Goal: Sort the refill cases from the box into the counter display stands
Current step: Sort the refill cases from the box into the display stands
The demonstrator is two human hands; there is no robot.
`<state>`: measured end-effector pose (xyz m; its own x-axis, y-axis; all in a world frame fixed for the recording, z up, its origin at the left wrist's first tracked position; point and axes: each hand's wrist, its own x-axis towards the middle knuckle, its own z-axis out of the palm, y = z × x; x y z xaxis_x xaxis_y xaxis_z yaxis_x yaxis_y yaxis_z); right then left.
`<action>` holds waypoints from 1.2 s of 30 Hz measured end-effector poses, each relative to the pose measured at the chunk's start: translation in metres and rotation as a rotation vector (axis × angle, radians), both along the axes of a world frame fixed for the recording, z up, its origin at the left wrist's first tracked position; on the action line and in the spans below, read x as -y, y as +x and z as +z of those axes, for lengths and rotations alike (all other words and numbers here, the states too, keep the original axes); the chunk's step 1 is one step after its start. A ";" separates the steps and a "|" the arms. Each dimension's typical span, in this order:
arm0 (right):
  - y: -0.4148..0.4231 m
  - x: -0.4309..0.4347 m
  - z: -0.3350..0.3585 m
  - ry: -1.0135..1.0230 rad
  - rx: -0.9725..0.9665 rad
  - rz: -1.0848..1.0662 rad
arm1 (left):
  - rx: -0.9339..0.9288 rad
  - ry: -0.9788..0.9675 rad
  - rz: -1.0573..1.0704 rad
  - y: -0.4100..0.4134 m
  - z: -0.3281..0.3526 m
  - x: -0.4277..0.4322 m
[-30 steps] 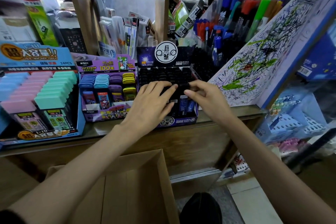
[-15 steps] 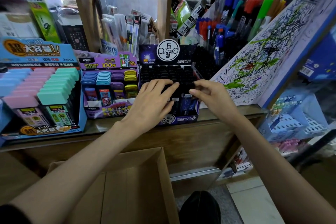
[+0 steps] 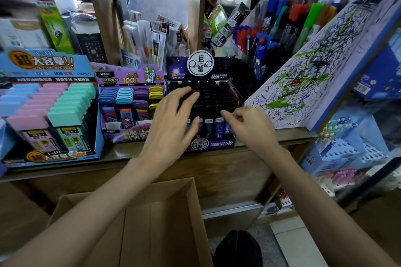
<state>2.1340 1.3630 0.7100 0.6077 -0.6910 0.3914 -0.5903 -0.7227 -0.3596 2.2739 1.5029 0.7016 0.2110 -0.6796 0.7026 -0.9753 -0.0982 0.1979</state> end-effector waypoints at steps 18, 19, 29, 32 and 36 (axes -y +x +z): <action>0.047 0.010 -0.022 0.787 0.751 0.137 | -1.263 -0.182 -0.071 -0.008 -0.022 0.027; 0.047 0.010 -0.023 0.799 0.757 0.146 | -1.263 -0.183 -0.074 -0.008 -0.022 0.029; 0.057 0.025 -0.014 0.770 0.762 0.138 | -1.252 -0.230 -0.036 0.001 -0.018 0.041; 0.060 0.029 -0.015 0.736 0.737 0.133 | -1.245 -0.205 -0.041 0.007 -0.018 0.042; 0.061 0.033 -0.013 0.672 0.713 0.109 | -1.096 -0.149 -0.009 0.013 -0.016 0.042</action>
<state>2.1954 1.3295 0.6973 0.4552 -0.8582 0.2372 -0.0183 -0.2754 -0.9612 2.2869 1.4605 0.6856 0.7647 -0.6082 0.2130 -0.2647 0.0050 0.9643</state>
